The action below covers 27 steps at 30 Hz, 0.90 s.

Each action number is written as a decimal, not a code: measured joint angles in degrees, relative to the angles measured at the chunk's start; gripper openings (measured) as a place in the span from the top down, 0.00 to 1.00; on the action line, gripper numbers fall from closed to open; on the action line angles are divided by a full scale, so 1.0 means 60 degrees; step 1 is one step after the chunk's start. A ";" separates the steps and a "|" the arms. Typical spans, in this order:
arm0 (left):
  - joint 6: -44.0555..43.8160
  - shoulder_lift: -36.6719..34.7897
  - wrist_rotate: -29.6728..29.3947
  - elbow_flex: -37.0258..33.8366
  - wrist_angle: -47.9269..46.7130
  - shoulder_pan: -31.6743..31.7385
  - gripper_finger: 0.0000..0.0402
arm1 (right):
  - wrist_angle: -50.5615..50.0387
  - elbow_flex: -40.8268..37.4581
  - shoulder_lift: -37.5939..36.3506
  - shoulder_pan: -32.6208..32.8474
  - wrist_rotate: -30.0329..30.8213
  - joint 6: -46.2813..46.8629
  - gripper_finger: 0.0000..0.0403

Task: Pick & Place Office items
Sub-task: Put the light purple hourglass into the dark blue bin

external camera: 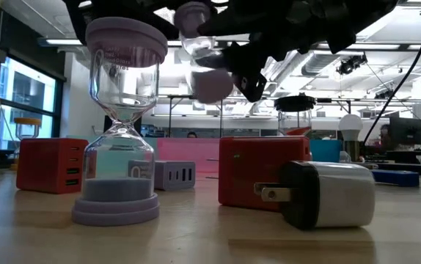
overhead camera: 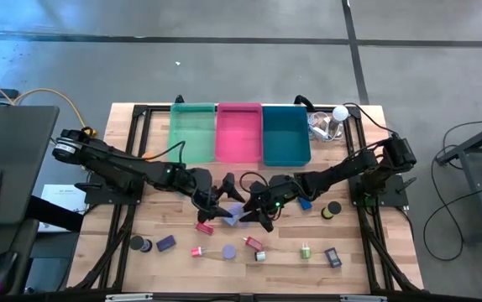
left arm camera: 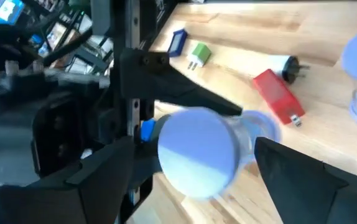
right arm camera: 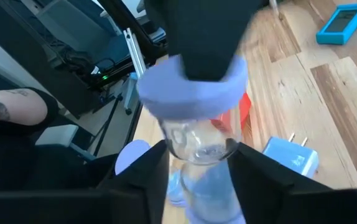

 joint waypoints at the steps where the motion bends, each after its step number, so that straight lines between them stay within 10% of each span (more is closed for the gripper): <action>1: -0.0026 0.0000 -0.0012 0.0000 -0.0022 0.0002 0.22 | -0.0003 0.0000 -0.0004 0.0000 -0.0011 -0.0005 0.69; 9: -0.0200 0.0004 0.0118 -0.0007 -0.0223 0.0053 0.29 | 0.0000 0.0000 -0.0007 0.0000 0.0260 -0.0210 0.88; 27: -0.0128 0.0841 0.0217 0.0011 0.0275 0.0170 0.33 | 0.0340 -0.0029 0.0015 -0.0178 0.0242 -0.0427 0.99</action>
